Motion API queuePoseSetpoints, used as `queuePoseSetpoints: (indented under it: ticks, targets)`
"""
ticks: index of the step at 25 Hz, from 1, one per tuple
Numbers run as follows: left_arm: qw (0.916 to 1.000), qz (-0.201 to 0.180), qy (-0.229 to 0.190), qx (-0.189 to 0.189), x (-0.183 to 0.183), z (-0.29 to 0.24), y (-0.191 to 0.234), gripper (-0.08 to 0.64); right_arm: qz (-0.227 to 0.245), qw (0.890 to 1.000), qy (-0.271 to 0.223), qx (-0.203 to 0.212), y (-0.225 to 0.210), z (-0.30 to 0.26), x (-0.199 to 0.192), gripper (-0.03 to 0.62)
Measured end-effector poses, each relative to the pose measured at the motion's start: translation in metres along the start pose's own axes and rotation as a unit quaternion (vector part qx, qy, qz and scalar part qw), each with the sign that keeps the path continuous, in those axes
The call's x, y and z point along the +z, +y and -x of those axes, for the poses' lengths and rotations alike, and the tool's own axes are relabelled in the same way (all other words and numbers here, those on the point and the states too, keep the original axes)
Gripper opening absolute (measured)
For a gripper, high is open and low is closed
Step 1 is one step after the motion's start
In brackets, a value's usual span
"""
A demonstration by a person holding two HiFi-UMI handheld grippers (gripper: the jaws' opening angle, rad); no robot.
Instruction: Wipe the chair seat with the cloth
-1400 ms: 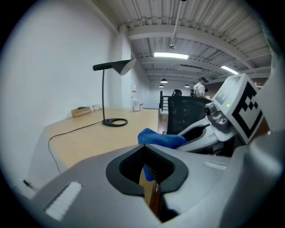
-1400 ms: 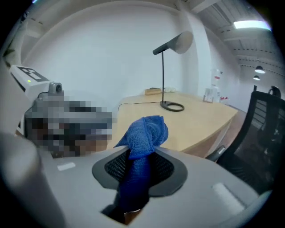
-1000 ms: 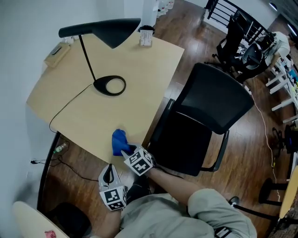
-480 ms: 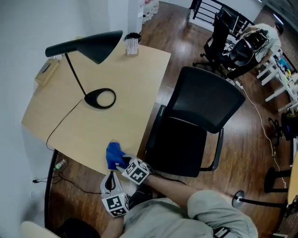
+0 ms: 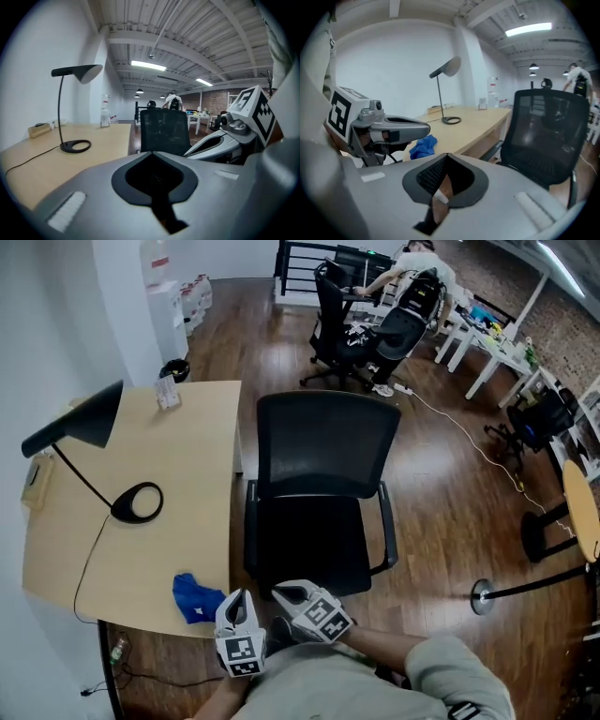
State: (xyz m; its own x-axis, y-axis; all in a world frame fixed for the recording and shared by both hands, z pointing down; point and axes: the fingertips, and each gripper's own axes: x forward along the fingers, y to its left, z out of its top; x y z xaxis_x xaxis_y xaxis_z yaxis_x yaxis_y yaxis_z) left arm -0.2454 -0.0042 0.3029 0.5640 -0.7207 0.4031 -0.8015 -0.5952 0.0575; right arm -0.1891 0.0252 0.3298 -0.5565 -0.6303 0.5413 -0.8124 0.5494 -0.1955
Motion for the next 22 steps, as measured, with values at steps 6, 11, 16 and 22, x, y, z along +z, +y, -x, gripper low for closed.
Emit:
queuePoseSetpoints:
  ticks: [6,11,16,22]
  targets:
    - [0.9958,-0.041,-0.006,-0.082,0.025,-0.011,-0.093,0.005,-0.078,0.984,-0.084,-0.135,-0.048,0.121,-0.017,0.000]
    - [0.9891,-0.070,-0.014,-0.129,0.039,-0.003,-0.175,0.005,-0.099,0.964,-0.138,-0.203,-0.055,0.220,-0.039,0.000]
    - [0.9822,-0.085,-0.033,-0.164,0.042,0.033,-0.262,0.005,-0.099,0.950,-0.175,-0.237,-0.039,0.308,-0.073,0.000]
    - [0.9839,-0.092,-0.036,-0.149,0.023,0.093,-0.326,0.005,-0.101,0.943,-0.200,-0.244,-0.012,0.380,-0.118,0.000]
